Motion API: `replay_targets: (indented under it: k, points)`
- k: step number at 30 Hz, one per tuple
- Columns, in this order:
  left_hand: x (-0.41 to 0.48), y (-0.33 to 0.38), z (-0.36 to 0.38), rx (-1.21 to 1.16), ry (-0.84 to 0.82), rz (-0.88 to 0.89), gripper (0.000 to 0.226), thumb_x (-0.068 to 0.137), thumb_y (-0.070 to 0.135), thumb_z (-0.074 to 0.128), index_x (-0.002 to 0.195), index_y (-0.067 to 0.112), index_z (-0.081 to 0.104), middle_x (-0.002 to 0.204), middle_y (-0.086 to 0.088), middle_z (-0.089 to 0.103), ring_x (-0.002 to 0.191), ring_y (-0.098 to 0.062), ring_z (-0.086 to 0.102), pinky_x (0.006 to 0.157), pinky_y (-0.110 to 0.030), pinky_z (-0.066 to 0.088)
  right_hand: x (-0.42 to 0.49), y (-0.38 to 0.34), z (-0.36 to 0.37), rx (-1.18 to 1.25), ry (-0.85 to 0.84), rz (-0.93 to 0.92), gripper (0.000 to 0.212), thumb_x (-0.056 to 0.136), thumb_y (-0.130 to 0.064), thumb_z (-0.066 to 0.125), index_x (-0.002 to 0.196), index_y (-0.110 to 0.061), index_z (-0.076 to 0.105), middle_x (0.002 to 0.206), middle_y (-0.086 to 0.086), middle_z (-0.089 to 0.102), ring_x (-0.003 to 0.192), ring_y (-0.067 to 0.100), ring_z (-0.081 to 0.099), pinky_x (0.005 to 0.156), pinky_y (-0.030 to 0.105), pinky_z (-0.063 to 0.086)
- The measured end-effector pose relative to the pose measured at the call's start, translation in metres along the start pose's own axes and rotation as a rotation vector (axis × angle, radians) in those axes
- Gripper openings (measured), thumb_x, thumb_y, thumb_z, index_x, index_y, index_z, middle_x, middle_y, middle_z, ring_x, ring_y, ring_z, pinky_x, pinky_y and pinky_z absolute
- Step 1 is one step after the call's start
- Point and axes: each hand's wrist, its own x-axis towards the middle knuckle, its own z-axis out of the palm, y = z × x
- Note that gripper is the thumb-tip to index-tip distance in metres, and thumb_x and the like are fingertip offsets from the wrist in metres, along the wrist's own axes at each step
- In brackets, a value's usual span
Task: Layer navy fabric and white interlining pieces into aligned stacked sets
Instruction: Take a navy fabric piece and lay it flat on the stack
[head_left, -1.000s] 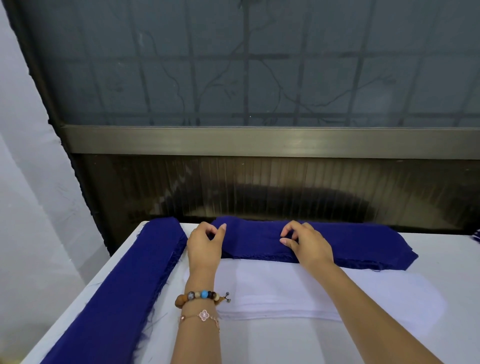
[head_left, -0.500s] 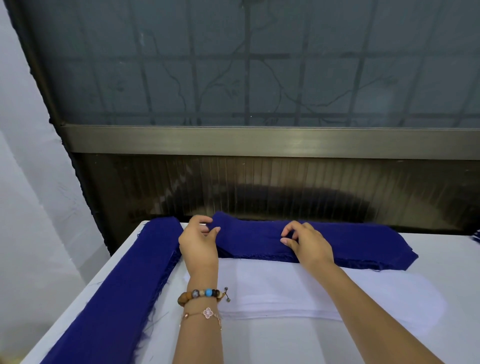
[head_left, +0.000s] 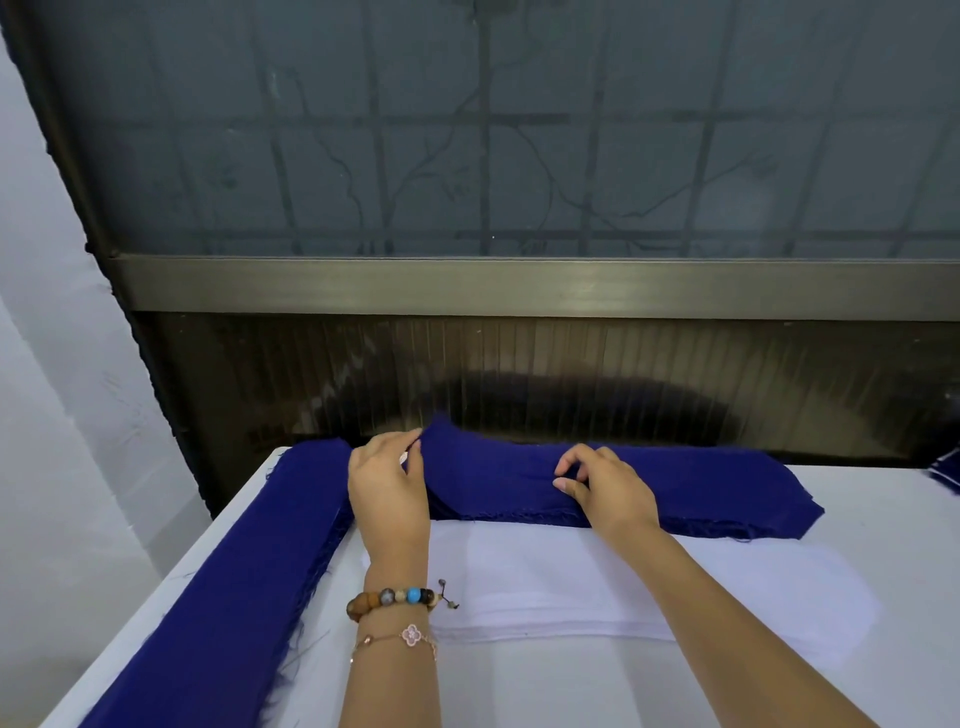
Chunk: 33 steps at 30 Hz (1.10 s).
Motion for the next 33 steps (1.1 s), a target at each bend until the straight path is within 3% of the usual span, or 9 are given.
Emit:
replay_targets:
  k: [4, 6, 9, 12, 15, 19, 24, 27, 33]
  points:
    - [0.001, 0.004, -0.002, -0.208, -0.132, -0.098, 0.015, 0.085, 0.009, 0.071, 0.091, 0.022, 0.068, 0.084, 0.007, 0.066, 0.078, -0.005, 0.062, 0.071, -0.017, 0.053, -0.001, 0.0, -0.001, -0.006, -0.017, 0.01, 0.017, 0.092, -0.039, 0.058, 0.106, -0.032, 0.054, 0.096, -0.008, 0.049, 0.093, 0.013, 0.052, 0.065, 0.025, 0.046]
    - [0.0, 0.005, -0.001, -0.212, -0.176, -0.12, 0.014, 0.081, 0.014, 0.076, 0.084, 0.024, 0.065, 0.076, 0.011, 0.064, 0.074, -0.004, 0.062, 0.061, -0.01, 0.045, -0.001, -0.001, -0.003, 0.003, -0.021, 0.001, 0.032, 0.091, -0.037, 0.06, 0.121, -0.033, 0.049, 0.092, -0.009, 0.05, 0.089, 0.012, 0.053, 0.063, 0.024, 0.046]
    - [0.001, 0.0, -0.005, -0.24, -0.12, -0.123, 0.013, 0.08, 0.02, 0.076, 0.078, 0.025, 0.065, 0.073, 0.013, 0.063, 0.071, -0.002, 0.06, 0.059, -0.008, 0.039, 0.003, -0.005, -0.011, -0.013, -0.076, -0.01, 0.075, 0.09, -0.032, 0.063, 0.149, -0.037, 0.017, 0.086, -0.005, 0.056, 0.079, 0.013, 0.057, 0.061, 0.028, 0.048]
    - [0.004, -0.011, -0.01, -0.266, -0.046, -0.123, 0.015, 0.085, 0.02, 0.072, 0.075, 0.024, 0.061, 0.074, 0.009, 0.062, 0.072, -0.005, 0.059, 0.059, -0.013, 0.038, 0.009, -0.009, -0.022, -0.074, -0.192, -0.053, 0.089, 0.09, -0.029, 0.064, 0.15, -0.041, 0.0, 0.091, 0.0, 0.057, 0.078, 0.015, 0.058, 0.067, 0.032, 0.051]
    - [0.003, -0.015, -0.009, -0.295, -0.056, -0.125, 0.014, 0.087, 0.015, 0.07, 0.079, 0.024, 0.062, 0.075, 0.009, 0.062, 0.071, -0.005, 0.058, 0.061, -0.012, 0.039, 0.016, -0.009, -0.027, -0.055, -0.259, -0.086, 0.077, 0.09, -0.027, 0.064, 0.148, -0.041, 0.016, 0.1, -0.002, 0.051, 0.085, 0.014, 0.056, 0.074, 0.032, 0.053]
    - [0.003, -0.019, -0.007, -0.29, -0.061, -0.145, 0.012, 0.088, 0.012, 0.067, 0.093, 0.023, 0.069, 0.079, 0.009, 0.063, 0.075, -0.002, 0.057, 0.064, -0.012, 0.04, 0.02, -0.001, -0.025, 0.032, -0.237, -0.024, 0.05, 0.085, -0.031, 0.07, 0.128, -0.033, 0.043, 0.106, -0.005, 0.05, 0.094, 0.014, 0.054, 0.081, 0.031, 0.053]
    - [0.005, -0.017, -0.006, -0.286, -0.064, -0.218, 0.008, 0.085, 0.024, 0.072, 0.081, 0.028, 0.066, 0.076, 0.011, 0.065, 0.075, -0.004, 0.061, 0.064, -0.021, 0.048, 0.015, 0.007, -0.018, 0.142, 0.05, 0.028, 0.026, 0.078, -0.037, 0.076, 0.093, -0.031, 0.055, 0.094, -0.009, 0.049, 0.075, 0.005, 0.048, 0.057, 0.018, 0.037]
    - [0.005, -0.015, -0.003, -0.252, -0.113, -0.193, 0.014, 0.078, 0.023, 0.078, 0.082, 0.023, 0.065, 0.078, 0.007, 0.065, 0.076, -0.009, 0.062, 0.063, -0.018, 0.045, 0.015, 0.002, -0.013, 0.113, 0.175, -0.001, 0.019, 0.08, -0.037, 0.074, 0.078, -0.028, 0.058, 0.091, -0.011, 0.047, 0.075, 0.005, 0.048, 0.057, 0.018, 0.039]
    - [0.007, -0.016, 0.0, -0.117, -0.104, -0.152, 0.014, 0.08, 0.023, 0.077, 0.074, 0.016, 0.066, 0.063, 0.004, 0.061, 0.06, -0.008, 0.056, 0.053, -0.016, 0.036, 0.021, 0.002, -0.011, -0.151, 0.266, -0.163, 0.021, 0.09, -0.037, 0.061, 0.103, -0.025, 0.073, 0.099, -0.007, 0.046, 0.095, 0.011, 0.04, 0.081, 0.027, 0.042]
